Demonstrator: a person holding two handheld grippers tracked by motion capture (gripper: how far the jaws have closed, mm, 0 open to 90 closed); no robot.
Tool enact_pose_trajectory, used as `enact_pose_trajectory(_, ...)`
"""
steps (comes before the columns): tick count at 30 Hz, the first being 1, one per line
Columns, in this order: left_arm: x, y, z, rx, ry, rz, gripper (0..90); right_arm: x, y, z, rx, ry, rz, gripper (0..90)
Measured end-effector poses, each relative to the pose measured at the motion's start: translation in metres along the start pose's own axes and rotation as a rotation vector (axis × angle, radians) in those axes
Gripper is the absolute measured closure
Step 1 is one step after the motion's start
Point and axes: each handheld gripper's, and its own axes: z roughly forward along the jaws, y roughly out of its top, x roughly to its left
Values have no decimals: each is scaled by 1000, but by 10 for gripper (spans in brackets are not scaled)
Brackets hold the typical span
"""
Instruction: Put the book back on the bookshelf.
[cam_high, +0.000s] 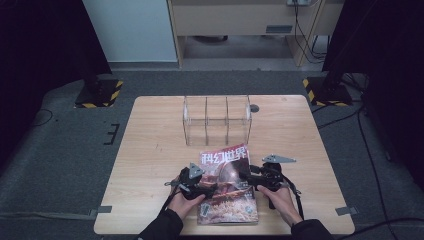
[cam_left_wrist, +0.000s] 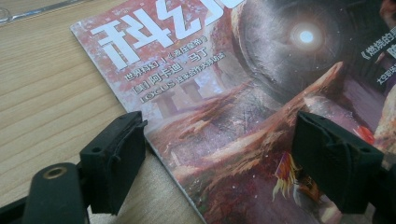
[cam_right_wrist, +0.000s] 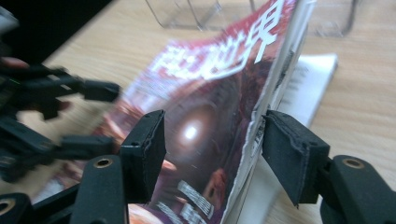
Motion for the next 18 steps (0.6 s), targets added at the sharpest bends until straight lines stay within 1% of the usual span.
enact_pose_trajectory(1, 0, 0, 0, 0, 0, 0, 166, 0, 0, 0, 0, 0, 0, 390)
enact_pose_trajectory(3, 0, 0, 0, -3, -1, -3, 165, -3, -2, 4, 32, -25, -1, 376)
enact_pose_trajectory(4, 1, 0, 0, -4, -3, -2, 165, -3, -2, 4, 32, -25, -1, 376)
enact_pose_trajectory(5, 1, 0, 0, -4, -4, -4, 165, -4, -3, 7, 47, -30, 2, 358)
enact_pose_trajectory(8, 1, 0, 0, -3, -5, -8, 165, -5, -3, 8, 55, -29, 0, 346)
enact_pose_trajectory(10, 1, 1, 0, -2, -7, -11, 166, -6, -2, 8, 41, -22, 1, 348)
enact_pose_trajectory(11, 1, 1, 0, -2, -6, -10, 166, -5, 0, 6, 4, 1, 0, 372)
enact_pose_trajectory(12, 1, 0, 0, -2, -4, -6, 165, -4, 1, 4, -15, 15, -3, 383)
enact_pose_trajectory(13, 1, 0, 0, -2, -4, -6, 165, -4, 1, 4, -15, 15, -3, 383)
enact_pose_trajectory(14, 1, 0, 0, -3, -4, -4, 164, -1, 4, 0, -48, 45, -11, 393)
enact_pose_trajectory(16, 1, 0, 0, -2, -4, -3, 163, 0, 5, 0, -47, 42, -12, 390)
enact_pose_trajectory(17, 1, 0, 0, -2, -3, -2, 164, -1, 3, 3, -19, 7, -28, 380)
enact_pose_trajectory(18, 1, 0, 0, -2, -2, -1, 164, -1, 3, 3, -19, 7, -28, 380)
